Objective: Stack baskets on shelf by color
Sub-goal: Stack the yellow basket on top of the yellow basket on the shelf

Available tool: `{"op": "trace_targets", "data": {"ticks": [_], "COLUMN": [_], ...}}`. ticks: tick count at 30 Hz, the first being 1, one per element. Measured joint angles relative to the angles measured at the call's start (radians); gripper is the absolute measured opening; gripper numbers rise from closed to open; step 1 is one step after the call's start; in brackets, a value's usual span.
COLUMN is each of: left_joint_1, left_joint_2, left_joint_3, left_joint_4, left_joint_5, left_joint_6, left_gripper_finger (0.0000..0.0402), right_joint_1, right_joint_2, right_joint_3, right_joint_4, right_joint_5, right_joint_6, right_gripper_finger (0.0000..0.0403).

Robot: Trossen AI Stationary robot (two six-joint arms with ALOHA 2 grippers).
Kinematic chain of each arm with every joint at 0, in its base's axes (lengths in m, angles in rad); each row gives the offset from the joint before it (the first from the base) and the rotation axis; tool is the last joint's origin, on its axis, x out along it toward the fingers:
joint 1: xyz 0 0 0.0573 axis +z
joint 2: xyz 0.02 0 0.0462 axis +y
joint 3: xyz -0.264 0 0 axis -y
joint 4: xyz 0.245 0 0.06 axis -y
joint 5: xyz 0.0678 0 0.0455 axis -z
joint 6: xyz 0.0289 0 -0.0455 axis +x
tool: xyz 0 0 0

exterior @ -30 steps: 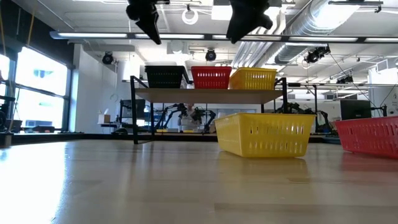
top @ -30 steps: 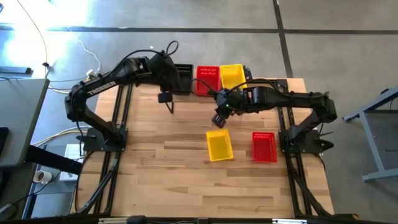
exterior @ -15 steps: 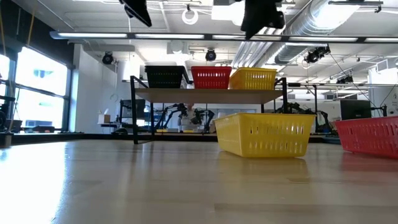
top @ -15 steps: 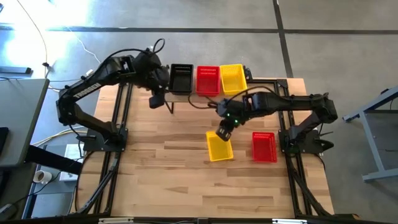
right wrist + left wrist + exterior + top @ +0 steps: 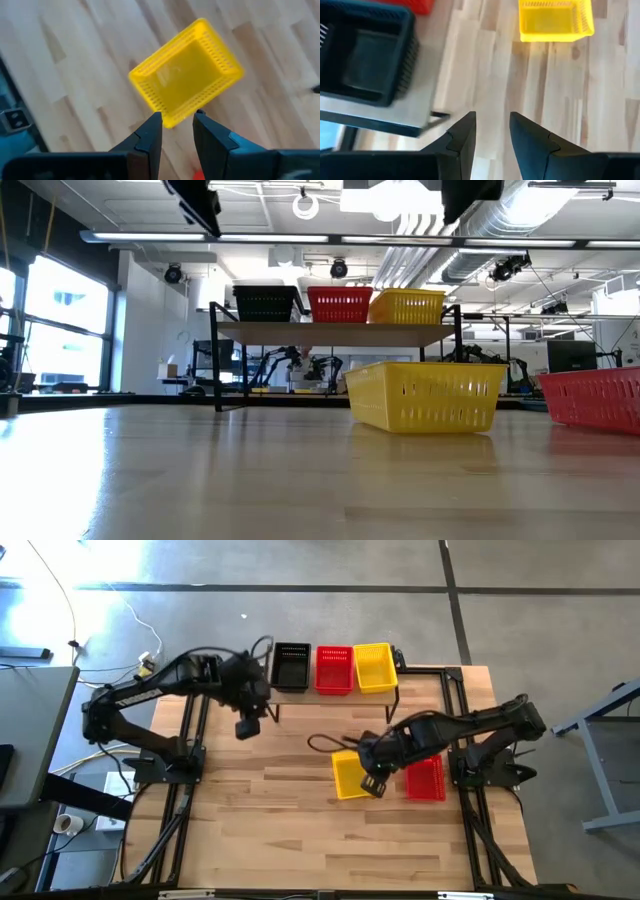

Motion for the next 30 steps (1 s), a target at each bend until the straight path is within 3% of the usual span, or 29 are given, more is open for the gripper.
{"op": "trace_targets", "data": {"ticks": [4,9,20,30], "left_joint_1": [-0.048,-0.108,-0.203,-0.213], "left_joint_2": [-0.072,-0.127,-0.141,-0.141], "left_joint_3": [-0.130,-0.210,-0.225,-0.225], "left_joint_4": [0.082,0.128,0.129,0.128], "left_joint_5": [-0.001,-0.002,-0.051,-0.092], "left_joint_6": [-0.074,-0.166,-0.230,-0.229], "left_gripper_finger": [0.0110,0.0110,0.0110,0.0110], "right_joint_1": [0.047,0.076,0.095,0.095], "right_joint_2": [0.000,0.023,0.145,0.293], "right_joint_3": [0.000,0.000,0.000,0.000], "right_joint_4": [0.038,0.055,0.156,0.156], "right_joint_5": [-0.009,-0.037,-0.044,-0.059], "right_joint_6": [-0.017,-0.088,-0.239,-0.308], "right_gripper_finger": [0.0096,0.0096,0.0097,0.0129]}}
